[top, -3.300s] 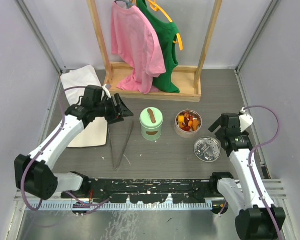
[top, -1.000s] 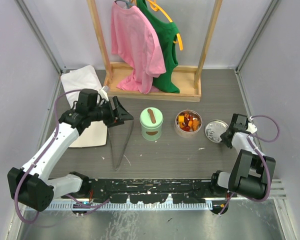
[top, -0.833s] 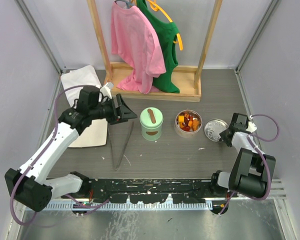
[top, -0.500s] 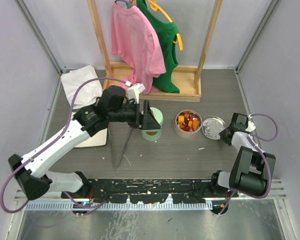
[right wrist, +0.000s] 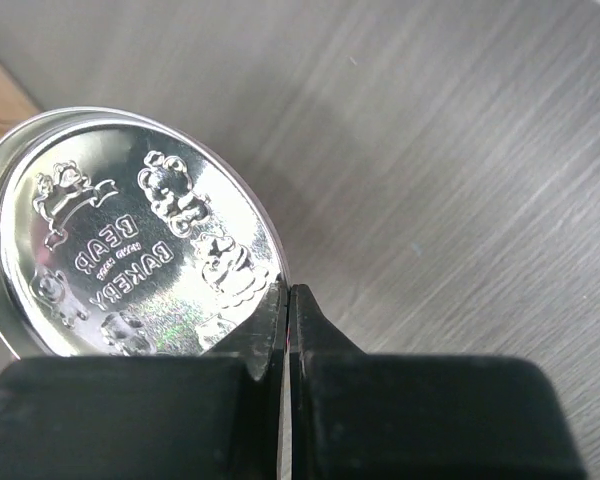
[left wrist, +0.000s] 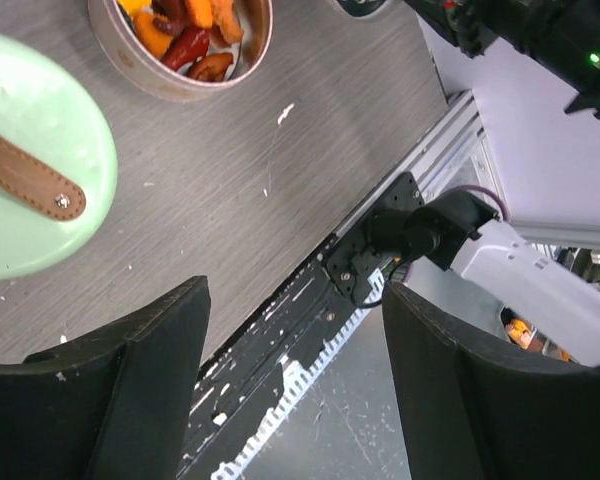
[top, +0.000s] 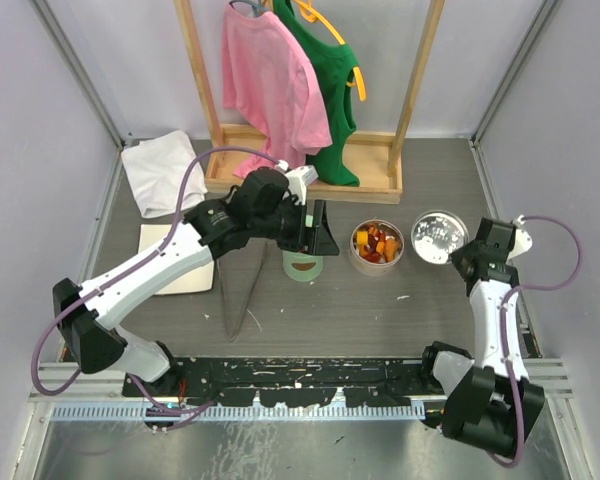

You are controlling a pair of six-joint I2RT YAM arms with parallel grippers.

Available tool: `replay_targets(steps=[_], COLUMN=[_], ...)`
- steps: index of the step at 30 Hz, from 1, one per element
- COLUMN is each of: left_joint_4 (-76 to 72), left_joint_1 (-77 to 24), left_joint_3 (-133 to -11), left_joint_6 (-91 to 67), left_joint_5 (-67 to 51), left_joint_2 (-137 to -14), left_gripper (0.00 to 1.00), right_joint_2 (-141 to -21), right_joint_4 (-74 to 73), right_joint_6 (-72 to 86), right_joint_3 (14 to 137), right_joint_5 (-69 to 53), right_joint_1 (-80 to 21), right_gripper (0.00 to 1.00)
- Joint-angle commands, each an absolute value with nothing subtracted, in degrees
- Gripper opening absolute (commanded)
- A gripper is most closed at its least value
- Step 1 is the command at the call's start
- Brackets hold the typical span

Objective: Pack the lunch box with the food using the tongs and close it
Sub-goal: Pick up the box lid from the center of the board.

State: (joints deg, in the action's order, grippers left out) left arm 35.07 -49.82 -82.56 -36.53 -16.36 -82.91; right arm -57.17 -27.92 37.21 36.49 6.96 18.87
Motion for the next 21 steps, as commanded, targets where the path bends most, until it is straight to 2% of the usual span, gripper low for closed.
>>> replay_targets(steps=[1,5,11,21], left_joint_4=[32.87,30.97,29.25,25.11], left_joint_1=[-50.24,-50.21,-50.19,-50.24], left_joint_3=[-87.09,-87.45,-91.04,-99.71], left_joint_6=[-36.57,-38.29,-40.71,-44.83], left_joint_5=[-14.0,-11.7,-10.53,-15.31], left_joint_2=[-83.97,-84.94,-89.15,-99.3], left_gripper=[0.71,0.73,0.77,0.78], right_joint_2=[-50.72,-47.52,-50.23,-53.41], right_joint_4=[-31.47,-31.25,-30.95,-32.38], right_joint_6=[37.02,35.01,31.2,25.23], right_joint_3=[43.28,46.18,50.58,54.67], right_joint_5=[6.39,-2.97,-21.46,-25.67], right_joint_1=[18.85,18.83,18.3,10.44], right_gripper=[0.01,0.01,0.01,0.01])
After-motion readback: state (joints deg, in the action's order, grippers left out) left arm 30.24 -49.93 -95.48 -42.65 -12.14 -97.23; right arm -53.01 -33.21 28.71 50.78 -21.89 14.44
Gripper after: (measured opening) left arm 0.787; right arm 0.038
